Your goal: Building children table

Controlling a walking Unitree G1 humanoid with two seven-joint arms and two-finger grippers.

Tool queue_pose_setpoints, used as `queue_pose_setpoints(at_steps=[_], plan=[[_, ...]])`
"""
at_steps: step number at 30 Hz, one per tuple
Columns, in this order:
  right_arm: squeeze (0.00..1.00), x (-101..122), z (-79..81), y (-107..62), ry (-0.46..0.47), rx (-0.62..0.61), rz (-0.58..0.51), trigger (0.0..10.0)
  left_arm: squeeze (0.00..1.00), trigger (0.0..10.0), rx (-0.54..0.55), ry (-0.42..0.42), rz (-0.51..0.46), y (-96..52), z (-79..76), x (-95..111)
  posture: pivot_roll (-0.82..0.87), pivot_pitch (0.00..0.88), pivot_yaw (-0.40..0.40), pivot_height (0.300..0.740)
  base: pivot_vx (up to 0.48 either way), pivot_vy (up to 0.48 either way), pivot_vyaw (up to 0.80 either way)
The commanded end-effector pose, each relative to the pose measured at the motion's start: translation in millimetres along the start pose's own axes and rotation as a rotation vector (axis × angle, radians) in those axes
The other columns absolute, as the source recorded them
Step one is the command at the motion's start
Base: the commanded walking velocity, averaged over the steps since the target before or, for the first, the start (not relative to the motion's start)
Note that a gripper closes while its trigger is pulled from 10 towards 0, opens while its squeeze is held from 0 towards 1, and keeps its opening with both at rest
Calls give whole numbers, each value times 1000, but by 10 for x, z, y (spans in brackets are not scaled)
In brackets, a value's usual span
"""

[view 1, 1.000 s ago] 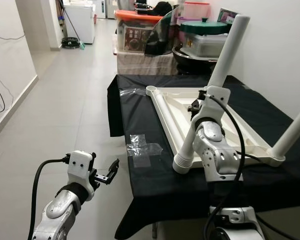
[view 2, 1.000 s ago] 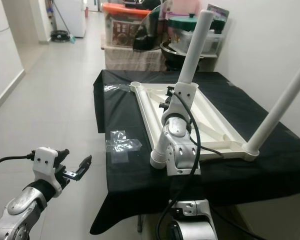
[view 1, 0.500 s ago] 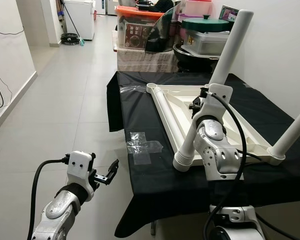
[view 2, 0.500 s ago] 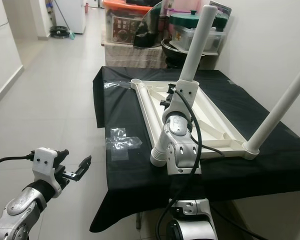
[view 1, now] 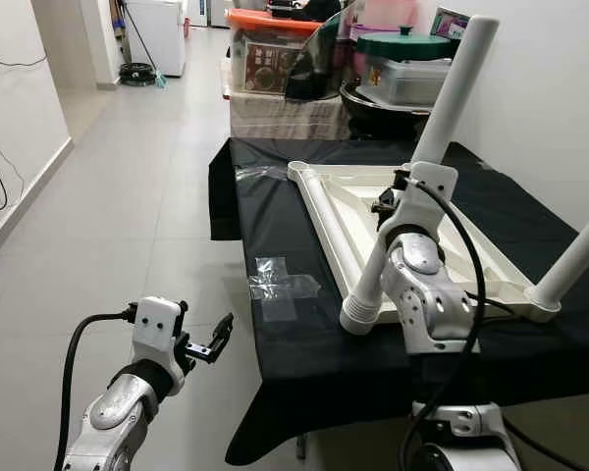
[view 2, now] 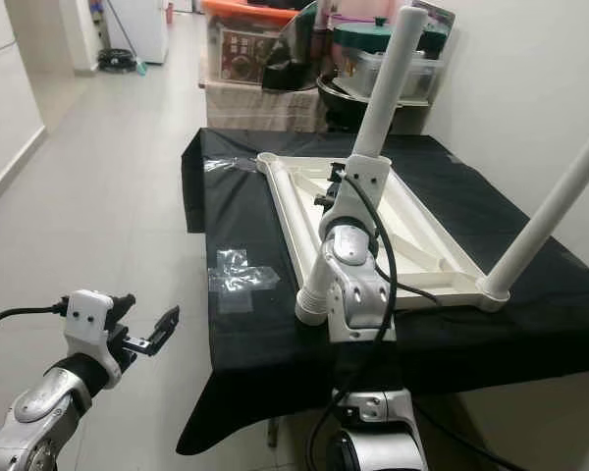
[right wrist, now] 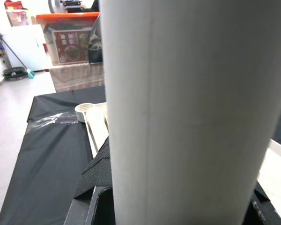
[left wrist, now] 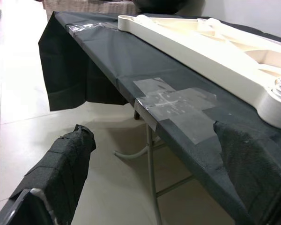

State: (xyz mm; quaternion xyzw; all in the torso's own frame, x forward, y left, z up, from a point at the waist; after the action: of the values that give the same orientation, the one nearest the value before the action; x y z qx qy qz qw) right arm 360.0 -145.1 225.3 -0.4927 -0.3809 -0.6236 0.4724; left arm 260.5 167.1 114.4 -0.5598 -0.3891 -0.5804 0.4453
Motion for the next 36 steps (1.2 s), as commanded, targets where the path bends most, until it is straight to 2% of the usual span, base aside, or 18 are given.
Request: queue_pose_setpoints(at_steps=[1,8,36], plan=[[0,-228,-201,6,-60,-61,81,10000,0,10000,-6,5,7,13,-13,-25,77,0,-90,740,0,0,0],[0,-208,-181,-44,-44,-64,61,10000,0,10000,-8,7,1,39,-14,-21,80,0,-88,740,0,0,0],[0,-76,-138,-73,-48,-28,29,10000,0,10000,-6,9,-6,46,-17,-30,74,0,-90,740,0,0,0]])
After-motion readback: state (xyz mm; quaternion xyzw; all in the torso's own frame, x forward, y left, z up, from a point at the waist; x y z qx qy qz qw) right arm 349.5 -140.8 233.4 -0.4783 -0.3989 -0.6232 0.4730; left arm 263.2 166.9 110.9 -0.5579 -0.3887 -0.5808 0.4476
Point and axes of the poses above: a point about 5 cm out from each wrist's last joint towards the gripper, its own y axis pointing out of the wrist towards the gripper, its own x axis along the axis of the wrist's last joint, z = x × y, the point moved 1 cm from there along y, pointing out of the wrist towards the gripper, and after that the axes turned 6 degrees about y, right-handed, at the moved point
